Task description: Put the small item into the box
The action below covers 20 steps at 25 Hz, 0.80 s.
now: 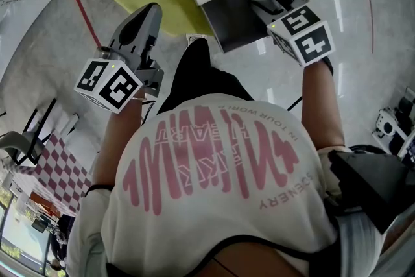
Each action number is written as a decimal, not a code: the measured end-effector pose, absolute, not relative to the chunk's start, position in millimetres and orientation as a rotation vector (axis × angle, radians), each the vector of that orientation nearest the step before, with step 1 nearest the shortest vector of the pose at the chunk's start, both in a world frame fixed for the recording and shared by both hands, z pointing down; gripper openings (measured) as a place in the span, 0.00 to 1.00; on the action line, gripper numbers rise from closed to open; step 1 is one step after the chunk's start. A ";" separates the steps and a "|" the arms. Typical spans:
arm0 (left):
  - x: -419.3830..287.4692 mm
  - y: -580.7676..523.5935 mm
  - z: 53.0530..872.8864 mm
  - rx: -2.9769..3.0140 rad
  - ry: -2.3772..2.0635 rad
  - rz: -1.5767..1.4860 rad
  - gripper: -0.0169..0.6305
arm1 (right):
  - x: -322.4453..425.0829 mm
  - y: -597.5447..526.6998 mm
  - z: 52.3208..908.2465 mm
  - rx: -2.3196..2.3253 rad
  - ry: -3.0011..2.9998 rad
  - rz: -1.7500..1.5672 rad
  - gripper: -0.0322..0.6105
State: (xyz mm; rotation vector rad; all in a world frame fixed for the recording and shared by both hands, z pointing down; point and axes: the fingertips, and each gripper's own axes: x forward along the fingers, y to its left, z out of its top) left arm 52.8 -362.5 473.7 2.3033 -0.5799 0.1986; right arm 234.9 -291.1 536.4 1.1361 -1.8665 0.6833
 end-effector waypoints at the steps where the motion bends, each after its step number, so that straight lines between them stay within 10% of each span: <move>1: 53.0 -362.3 473.4 2.305 -0.578 0.200 0.04 | 234.4 -290.6 536.7 1.134 -1.868 0.691 0.31; 20: 51.0 -363.6 476.3 2.301 -0.586 0.192 0.04 | 234.2 -288.5 542.2 1.119 -1.862 0.720 0.31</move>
